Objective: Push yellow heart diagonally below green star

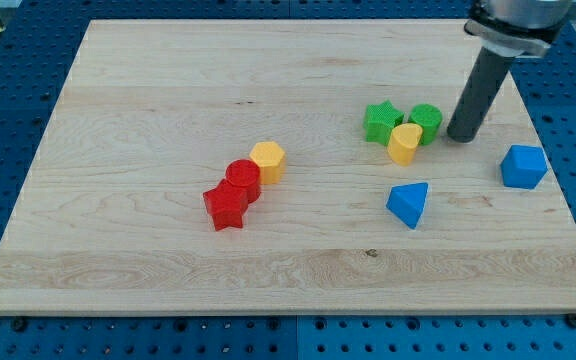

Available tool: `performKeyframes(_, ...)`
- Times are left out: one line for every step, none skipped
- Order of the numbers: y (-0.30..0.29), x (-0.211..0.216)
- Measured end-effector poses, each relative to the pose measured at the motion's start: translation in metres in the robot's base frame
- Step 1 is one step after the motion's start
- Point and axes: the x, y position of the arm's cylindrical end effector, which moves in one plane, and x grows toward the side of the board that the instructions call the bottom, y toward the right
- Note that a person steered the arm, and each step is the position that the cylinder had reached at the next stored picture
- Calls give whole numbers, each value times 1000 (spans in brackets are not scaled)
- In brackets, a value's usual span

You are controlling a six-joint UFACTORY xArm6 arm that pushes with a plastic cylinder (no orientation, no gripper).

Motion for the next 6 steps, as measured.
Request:
performKeyframes(-19, 6)
performKeyframes(-14, 9)
performKeyframes(-34, 12)
performKeyframes(-77, 12)
performKeyframes(-105, 12)
performKeyframes(-80, 11)
